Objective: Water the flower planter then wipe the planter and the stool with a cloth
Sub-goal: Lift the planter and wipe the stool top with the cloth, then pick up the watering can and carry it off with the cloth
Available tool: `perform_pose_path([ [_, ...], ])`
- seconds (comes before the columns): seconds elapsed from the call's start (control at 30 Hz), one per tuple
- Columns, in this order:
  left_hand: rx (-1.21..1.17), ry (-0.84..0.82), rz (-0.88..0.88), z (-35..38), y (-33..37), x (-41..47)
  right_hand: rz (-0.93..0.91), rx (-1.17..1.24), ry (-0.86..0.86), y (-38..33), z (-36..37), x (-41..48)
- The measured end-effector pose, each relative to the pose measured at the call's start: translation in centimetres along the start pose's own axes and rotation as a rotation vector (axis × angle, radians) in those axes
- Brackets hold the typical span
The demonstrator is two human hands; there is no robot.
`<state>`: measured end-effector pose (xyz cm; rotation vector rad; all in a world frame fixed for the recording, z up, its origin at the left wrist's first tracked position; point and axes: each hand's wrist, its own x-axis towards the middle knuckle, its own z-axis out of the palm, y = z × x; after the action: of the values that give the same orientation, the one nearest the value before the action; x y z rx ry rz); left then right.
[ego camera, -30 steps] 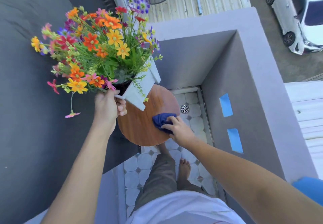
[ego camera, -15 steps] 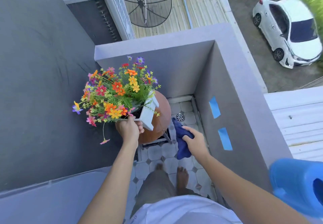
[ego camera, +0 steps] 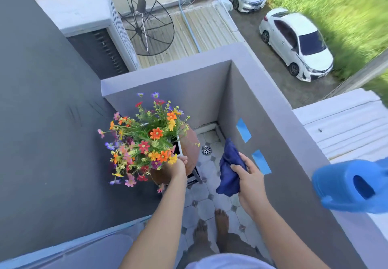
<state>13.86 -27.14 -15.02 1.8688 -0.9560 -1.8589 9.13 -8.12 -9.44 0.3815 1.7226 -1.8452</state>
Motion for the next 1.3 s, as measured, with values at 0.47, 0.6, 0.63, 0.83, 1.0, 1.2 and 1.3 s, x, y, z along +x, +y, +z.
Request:
perform_pose_path([
  [0.47, -0.076, -0.395, -0.244, 3.7, -2.4, -7.0, -0.228, 0.133, 0.089, -8.0, -6.8, -6.1],
  [0.6, 0.044, -0.597, -0.200, 9.2, -2.8, -15.4, -0.287, 0.180, 0.158, -11.1, -10.9, -7.4],
  [0.63, 0.043, -0.644, -0.174, 10.5, -2.6, -17.6, -0.316, 0.185, 0.173, -12.0, -12.2, -7.8],
  [0.83, 0.110, -1.006, -0.129, 16.3, -3.0, -31.2, -0.533, 0.225, 0.264, -18.6, -22.8, -11.1],
  [1.0, 0.329, -1.119, -0.250, 19.2, -9.2, -37.7, -0.580, 0.245, 0.314, -21.1, -31.4, -11.1],
  [1.2, 0.237, -0.797, -0.289, 21.9, -16.5, -40.8, -0.518, 0.298, 0.281, -21.3, -36.6, -10.1],
  [1.3, 0.130, -0.704, -0.277, 23.4, -18.4, -41.5, -0.502, 0.270, 0.259, -21.3, -38.1, -9.5],
])
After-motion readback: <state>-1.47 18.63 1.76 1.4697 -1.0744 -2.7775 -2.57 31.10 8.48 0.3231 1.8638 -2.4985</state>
